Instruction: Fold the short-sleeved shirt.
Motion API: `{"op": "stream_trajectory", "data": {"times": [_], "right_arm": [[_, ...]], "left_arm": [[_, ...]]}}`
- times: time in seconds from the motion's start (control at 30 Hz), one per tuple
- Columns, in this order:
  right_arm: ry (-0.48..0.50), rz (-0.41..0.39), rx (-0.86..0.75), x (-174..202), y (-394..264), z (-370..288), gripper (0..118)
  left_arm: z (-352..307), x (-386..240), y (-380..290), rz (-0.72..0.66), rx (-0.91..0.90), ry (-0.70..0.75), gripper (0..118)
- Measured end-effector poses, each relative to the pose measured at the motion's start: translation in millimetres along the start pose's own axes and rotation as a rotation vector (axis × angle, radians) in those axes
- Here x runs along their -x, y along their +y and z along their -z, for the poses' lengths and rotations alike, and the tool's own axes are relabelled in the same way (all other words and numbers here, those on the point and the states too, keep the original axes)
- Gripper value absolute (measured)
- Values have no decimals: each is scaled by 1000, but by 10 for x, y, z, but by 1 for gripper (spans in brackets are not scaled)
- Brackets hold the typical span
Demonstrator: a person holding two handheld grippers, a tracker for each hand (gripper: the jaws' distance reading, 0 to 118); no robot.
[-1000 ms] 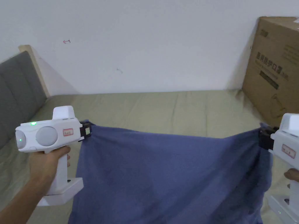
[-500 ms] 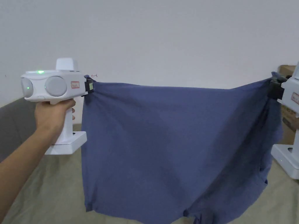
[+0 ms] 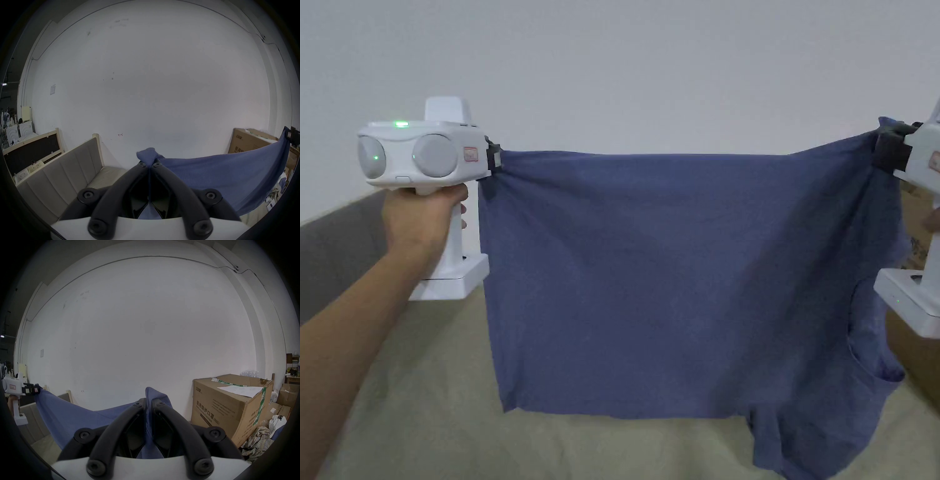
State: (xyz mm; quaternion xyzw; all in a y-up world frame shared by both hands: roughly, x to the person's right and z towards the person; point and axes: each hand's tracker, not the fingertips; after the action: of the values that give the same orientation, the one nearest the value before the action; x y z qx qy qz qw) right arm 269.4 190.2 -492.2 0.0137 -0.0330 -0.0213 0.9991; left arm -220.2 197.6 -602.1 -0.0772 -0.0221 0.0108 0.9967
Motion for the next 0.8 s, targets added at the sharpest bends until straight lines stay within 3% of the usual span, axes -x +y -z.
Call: {"op": "stream_trajectory", "data": {"times": [0.27, 0.4, 0.47, 0.8], "right_arm": [[0, 27, 156, -368, -1102, 441, 4], [13, 56, 236, -356, -1621, 283, 4], [21, 94, 287, -315, -1828, 100, 4], [93, 104, 463, -241, -2633, -1235, 4]], "left_arm": [[467, -68, -985, 8, 129, -21, 0], [456, -53, -1528, 4, 200, -38, 0], [369, -30, -1779, 1, 230, -55, 0], [-743, 240, -2963, -10, 454, -121, 0]]}}
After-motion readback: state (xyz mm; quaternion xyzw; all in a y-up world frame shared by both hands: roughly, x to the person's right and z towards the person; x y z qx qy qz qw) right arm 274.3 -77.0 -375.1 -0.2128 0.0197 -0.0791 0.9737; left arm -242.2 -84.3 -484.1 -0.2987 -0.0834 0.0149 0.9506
